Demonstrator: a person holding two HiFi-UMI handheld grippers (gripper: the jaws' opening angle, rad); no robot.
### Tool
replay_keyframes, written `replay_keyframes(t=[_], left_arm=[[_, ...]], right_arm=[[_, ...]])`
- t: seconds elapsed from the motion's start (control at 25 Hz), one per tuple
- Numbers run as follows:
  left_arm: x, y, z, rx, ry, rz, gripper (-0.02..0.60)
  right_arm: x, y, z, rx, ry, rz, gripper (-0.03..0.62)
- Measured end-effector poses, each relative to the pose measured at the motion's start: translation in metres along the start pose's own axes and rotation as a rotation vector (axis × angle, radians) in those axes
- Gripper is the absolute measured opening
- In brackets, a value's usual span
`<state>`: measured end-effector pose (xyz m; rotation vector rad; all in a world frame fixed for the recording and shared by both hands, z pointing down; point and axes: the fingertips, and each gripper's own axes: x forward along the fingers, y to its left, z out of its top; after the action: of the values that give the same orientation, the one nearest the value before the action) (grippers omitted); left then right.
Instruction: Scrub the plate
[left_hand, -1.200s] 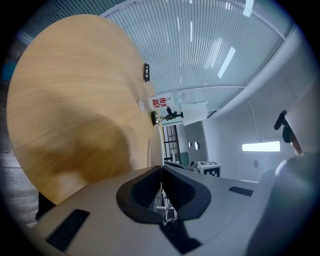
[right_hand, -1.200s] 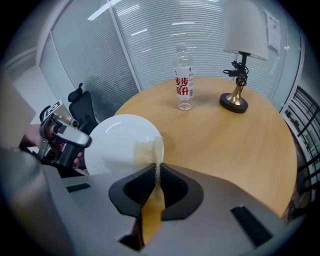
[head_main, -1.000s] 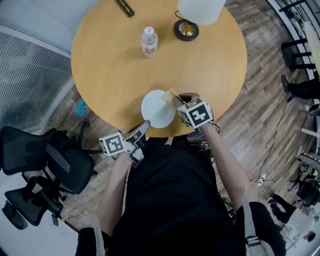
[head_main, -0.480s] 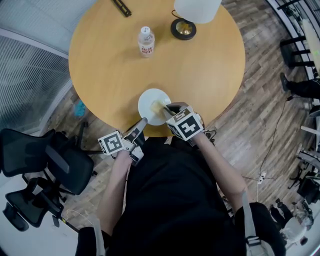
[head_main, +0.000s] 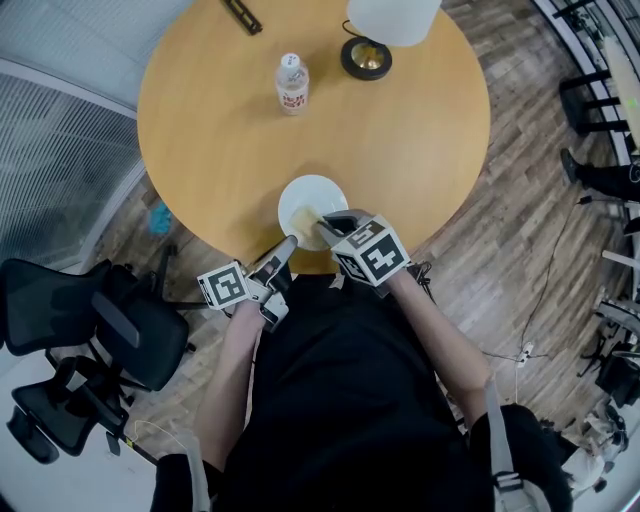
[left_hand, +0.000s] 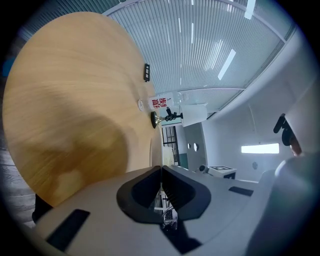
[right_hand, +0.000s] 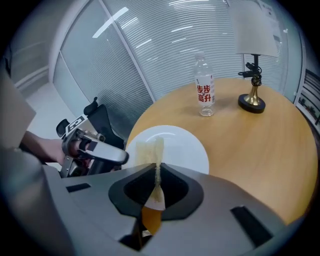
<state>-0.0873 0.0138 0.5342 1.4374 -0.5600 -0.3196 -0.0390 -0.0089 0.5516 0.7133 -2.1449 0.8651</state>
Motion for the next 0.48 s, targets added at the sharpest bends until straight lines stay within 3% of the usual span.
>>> replay_keyframes(t=[0.24, 0.36, 0.48], left_arm=[[-0.002, 0.003, -0.001, 0.073, 0.043, 0.015, 0.023], [-0.002, 0.004, -0.005, 0.043, 0.052, 0.027, 0.022], [-0.007, 0.015, -0.004, 0.148, 0.100, 0.111, 0.023]], right_arm=[[-0.005, -0.056, 0.006, 0.032, 0.000, -0.126, 0.031], [-0.008, -0.080, 0.011, 0.059, -0.010, -0.184, 0.031], [-0.008, -0.090, 0.018, 0.076, -0.020, -0.215, 0.031]])
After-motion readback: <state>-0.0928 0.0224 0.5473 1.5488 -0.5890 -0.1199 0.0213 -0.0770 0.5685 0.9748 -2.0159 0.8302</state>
